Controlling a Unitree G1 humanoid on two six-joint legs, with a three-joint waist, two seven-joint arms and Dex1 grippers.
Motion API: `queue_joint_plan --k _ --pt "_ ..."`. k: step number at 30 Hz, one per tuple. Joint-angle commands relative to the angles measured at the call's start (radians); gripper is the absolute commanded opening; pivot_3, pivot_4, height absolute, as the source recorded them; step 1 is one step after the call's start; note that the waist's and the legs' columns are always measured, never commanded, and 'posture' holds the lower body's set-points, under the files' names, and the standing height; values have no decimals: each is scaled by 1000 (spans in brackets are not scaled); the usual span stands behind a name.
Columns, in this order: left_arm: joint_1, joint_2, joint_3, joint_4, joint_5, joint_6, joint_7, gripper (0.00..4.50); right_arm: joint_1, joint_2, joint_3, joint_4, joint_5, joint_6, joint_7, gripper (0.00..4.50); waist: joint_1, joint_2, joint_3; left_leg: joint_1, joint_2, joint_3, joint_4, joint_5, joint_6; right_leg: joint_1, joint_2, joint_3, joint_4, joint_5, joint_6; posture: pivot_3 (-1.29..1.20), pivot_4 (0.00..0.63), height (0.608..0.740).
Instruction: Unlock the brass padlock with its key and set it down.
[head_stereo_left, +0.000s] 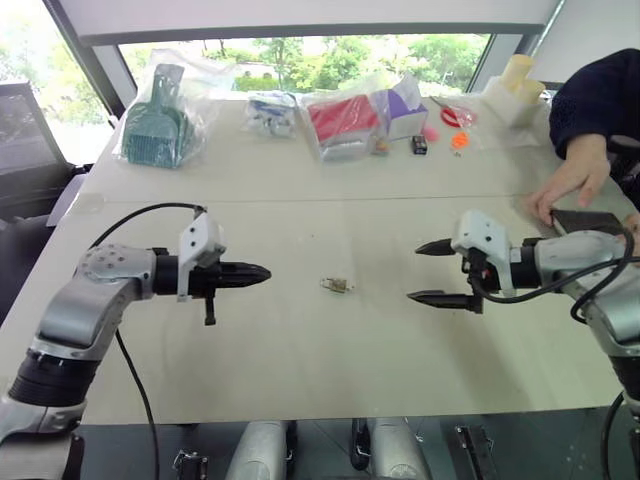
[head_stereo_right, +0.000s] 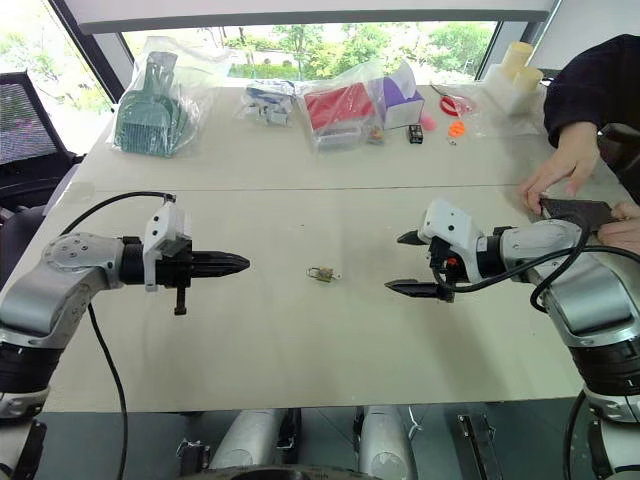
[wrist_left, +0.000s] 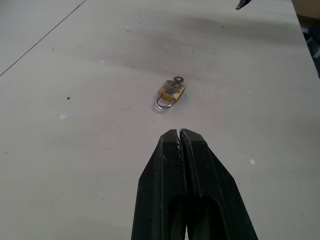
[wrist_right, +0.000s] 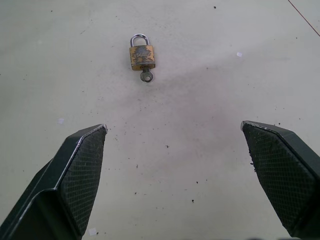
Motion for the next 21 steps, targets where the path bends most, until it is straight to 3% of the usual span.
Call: queue_joint_plan --k 1,13,21 --pt "-15 14 6 -15 -16 -6 -28 0 -15 -7 -10 -37 10 -2 -1 4468 0 0 0 0 0 0 0 0 0 0 0 0 0 0 0 0 150 740" --pt "-14 18 15 -12 -10 -15 -47 0 29 7 -21 -128 39 50 -42 4468 1 0 0 0 0 0 0 0 0 0 0 0 0 0 0 0 150 740" --pt "-12 35 27 8 -8 -16 -56 0 35 90 3 -175 54 76 -125 4468 0 0 0 0 0 0 0 0 0 0 0 0 1 0 0 0 150 740"
